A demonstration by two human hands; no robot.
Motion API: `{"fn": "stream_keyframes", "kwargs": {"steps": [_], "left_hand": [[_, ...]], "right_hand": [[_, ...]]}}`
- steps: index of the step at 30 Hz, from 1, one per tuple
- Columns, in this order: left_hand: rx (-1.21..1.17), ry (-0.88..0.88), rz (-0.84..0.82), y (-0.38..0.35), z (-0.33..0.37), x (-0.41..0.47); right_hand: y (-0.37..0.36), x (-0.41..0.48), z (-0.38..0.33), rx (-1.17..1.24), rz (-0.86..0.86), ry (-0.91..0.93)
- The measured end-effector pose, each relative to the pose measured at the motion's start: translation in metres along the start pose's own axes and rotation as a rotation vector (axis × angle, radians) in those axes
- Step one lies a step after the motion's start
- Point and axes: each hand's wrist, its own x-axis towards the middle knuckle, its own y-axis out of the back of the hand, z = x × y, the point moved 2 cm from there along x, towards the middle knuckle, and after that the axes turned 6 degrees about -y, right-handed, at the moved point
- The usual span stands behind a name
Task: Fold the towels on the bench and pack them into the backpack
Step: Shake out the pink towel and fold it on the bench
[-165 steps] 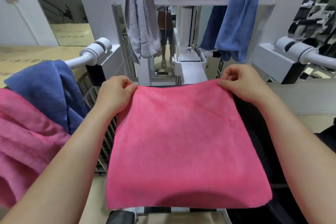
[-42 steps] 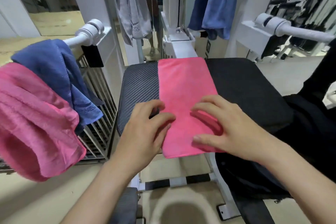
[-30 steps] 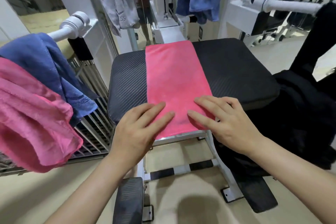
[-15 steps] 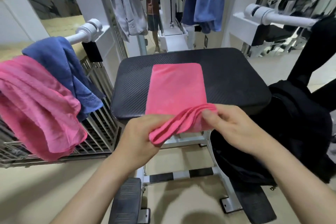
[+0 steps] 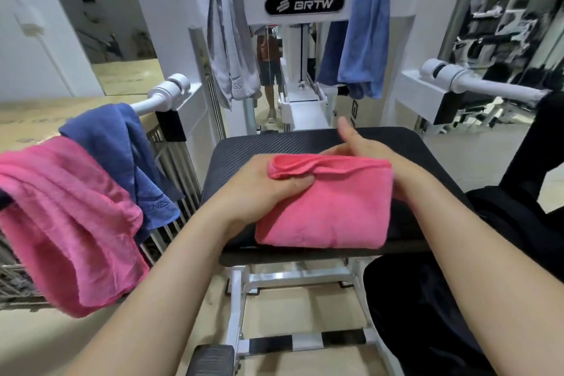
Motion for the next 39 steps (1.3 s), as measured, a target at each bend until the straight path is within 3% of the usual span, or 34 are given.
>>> {"fn": "stream_keyframes", "kwargs": {"steps": [3, 5, 9, 11, 16, 21, 25, 28, 33, 35, 37, 39], "left_hand": [[0.232, 0.080, 0.127, 0.001, -0.024, 0.035], [0.405, 0.082, 0.177, 0.003, -0.036, 0.048], [0.630, 0.091, 0.232, 0.003, -0.038, 0.054], [0.707, 0.091, 0.258, 0.005, -0.038, 0.054], [0.733, 0.077, 0.133, 0.011, -0.044, 0.056], [0.765, -0.031, 0.311, 0.018, -0.050, 0.059], [0.927, -0.020, 0.249, 0.019, -0.055, 0.066], [1.066, -0.057, 0.087, 0.023, -0.058, 0.069], [0.674, 0.023, 0.010, 0.024, -0.061, 0.065], [0.530, 0.074, -0.056, 0.027, -0.058, 0.063], [0.306, 0.141, -0.260, 0.028, -0.052, 0.059], [0.226, 0.135, -0.418, 0.024, -0.041, 0.055]], "right_hand": [[0.008, 0.001, 0.004, 0.327, -0.157, -0.100], [0.007, 0.003, 0.008, 0.314, -0.131, -0.082], [-0.002, 0.010, 0.008, -0.171, 0.307, 0.146], [-0.012, 0.011, 0.010, -0.401, 0.416, 0.243], [-0.023, 0.011, 0.016, -0.612, 0.463, 0.288], [-0.029, 0.013, 0.018, -0.877, 0.474, 0.243], [-0.016, 0.022, 0.010, -0.887, 0.339, 0.202], [-0.004, 0.022, -0.005, -0.771, 0.118, 0.119], [-0.002, 0.023, -0.006, -0.617, 0.019, 0.047], [0.001, 0.019, 0.000, -0.331, -0.034, 0.025], [0.005, 0.008, 0.007, 0.136, -0.092, 0.051], [0.006, -0.004, 0.012, 0.412, -0.100, 0.120]]}}
